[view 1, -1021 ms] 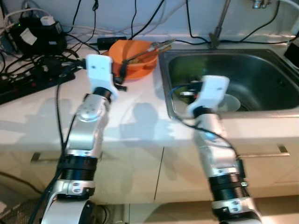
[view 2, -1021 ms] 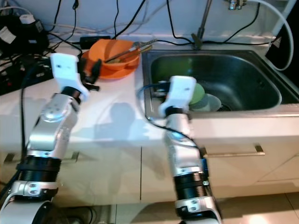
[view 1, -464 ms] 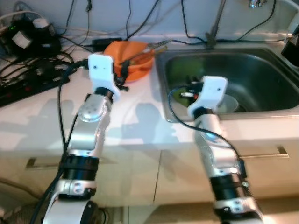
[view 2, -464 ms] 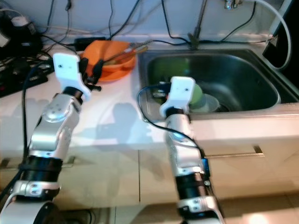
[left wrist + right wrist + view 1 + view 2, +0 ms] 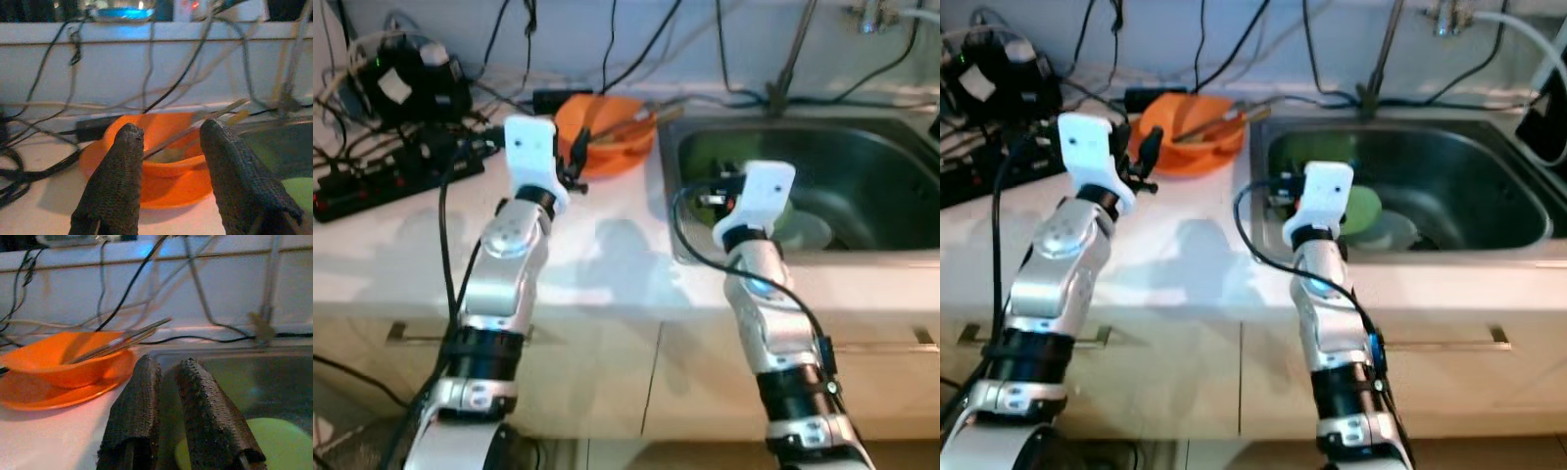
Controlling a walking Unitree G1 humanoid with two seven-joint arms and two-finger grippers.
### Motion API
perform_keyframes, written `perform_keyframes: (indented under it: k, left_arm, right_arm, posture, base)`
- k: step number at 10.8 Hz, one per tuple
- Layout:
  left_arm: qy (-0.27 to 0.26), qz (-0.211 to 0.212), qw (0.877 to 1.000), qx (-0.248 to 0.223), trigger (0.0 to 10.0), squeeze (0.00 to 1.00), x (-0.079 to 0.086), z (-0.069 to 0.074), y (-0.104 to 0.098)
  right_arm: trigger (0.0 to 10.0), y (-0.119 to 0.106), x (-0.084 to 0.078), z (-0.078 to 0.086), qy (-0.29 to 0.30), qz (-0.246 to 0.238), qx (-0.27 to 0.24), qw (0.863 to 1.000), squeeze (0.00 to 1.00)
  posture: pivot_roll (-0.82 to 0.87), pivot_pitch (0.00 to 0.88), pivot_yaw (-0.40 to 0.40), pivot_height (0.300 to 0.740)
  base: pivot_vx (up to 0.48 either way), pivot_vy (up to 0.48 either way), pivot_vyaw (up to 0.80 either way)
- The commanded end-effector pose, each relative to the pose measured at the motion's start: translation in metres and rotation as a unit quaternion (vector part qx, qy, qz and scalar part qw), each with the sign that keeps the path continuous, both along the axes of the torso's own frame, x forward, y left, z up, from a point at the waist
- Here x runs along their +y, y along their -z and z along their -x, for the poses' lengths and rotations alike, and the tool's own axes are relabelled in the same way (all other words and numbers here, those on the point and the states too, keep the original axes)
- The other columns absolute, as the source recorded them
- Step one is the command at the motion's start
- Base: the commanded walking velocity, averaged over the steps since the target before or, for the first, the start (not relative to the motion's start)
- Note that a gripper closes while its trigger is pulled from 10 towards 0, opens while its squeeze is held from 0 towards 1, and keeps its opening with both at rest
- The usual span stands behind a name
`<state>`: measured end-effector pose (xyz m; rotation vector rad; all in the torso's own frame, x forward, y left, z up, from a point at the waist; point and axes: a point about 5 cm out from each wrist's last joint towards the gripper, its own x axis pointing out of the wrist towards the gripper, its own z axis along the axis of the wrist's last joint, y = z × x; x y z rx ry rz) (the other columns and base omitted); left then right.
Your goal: Kitchen organization
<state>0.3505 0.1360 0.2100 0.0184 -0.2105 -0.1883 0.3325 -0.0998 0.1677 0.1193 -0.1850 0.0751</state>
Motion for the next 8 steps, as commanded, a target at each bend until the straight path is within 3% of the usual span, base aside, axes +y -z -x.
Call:
perform_keyframes:
  k: [1,8]
  left_arm:
    - [-0.003,0.001,1.000,-0.005,10.0,0.00,0.0015,-0.0008,-0.0045]
    - [-0.002,0.000,1.000,-0.004,10.0,0.00,0.0009,-0.0014,-0.0046]
  right_arm:
    - [10.0,-0.0023,0.0031,-0.0005,-0.005,-0.001,-0.003,1.000,0.00]
    - [10.0,-0.0016,0.0025,-0.0009,-0.004,-0.001,-0.001,1.000,0.00]
  posture:
    - [-0.06,0.000,0.007,0.740]
    - [-0.06,0.000,0.008,0.740]
  base:
    - [0.311,0.000,0.00]
    - [0.306,0.000,0.00]
